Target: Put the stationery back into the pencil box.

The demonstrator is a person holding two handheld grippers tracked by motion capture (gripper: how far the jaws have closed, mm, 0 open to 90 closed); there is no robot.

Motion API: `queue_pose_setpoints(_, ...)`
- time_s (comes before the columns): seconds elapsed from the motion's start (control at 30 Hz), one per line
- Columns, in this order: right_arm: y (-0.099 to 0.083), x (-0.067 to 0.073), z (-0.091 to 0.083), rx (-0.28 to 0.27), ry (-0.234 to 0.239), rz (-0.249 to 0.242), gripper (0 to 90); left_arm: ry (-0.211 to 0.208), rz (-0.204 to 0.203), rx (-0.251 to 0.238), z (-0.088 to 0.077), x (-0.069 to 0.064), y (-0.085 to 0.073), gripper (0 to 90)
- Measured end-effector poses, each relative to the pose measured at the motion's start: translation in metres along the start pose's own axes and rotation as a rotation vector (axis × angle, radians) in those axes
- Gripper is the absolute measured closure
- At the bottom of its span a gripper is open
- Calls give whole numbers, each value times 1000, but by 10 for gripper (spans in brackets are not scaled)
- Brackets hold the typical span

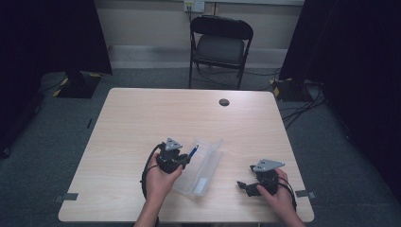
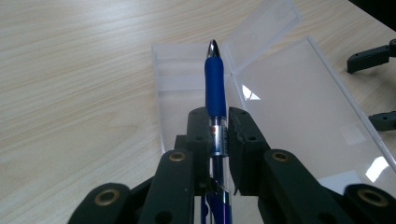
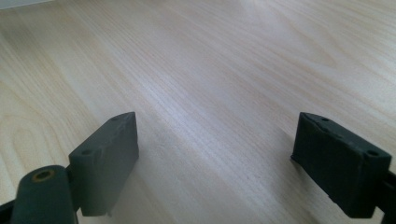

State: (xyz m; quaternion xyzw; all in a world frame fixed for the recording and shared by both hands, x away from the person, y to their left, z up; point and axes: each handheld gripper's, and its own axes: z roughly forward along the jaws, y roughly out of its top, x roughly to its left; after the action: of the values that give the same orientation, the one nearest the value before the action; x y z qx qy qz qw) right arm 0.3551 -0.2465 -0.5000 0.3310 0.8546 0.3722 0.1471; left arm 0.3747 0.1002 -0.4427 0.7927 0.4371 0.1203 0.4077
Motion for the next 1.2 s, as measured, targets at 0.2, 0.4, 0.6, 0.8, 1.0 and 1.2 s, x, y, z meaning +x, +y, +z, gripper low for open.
queue_pose_setpoints(0.2, 0, 0, 0, 0, 0, 0, 134, 1, 10, 6, 7, -4, 0, 797)
queue_pose_setpoints(0.4, 0, 0, 0, 0, 0, -1, 134, 5, -5, 9, 13, -5, -5, 797)
queue_pose_setpoints(0.6, 0, 0, 0, 0, 0, 0, 134, 10, -8, 11, 19, -6, -8, 797)
queue_pose_setpoints(0.8, 0, 0, 0, 0, 0, 0, 134, 12, -20, 18, 26, -6, -16, 797)
queue_pose_setpoints(1.0, 0, 0, 0, 0, 0, 0, 134, 18, -26, 31, 29, -6, -19, 796)
queue_pose_setpoints(1.2, 0, 0, 0, 0, 0, -1, 134, 19, -23, 36, 32, -6, -23, 796)
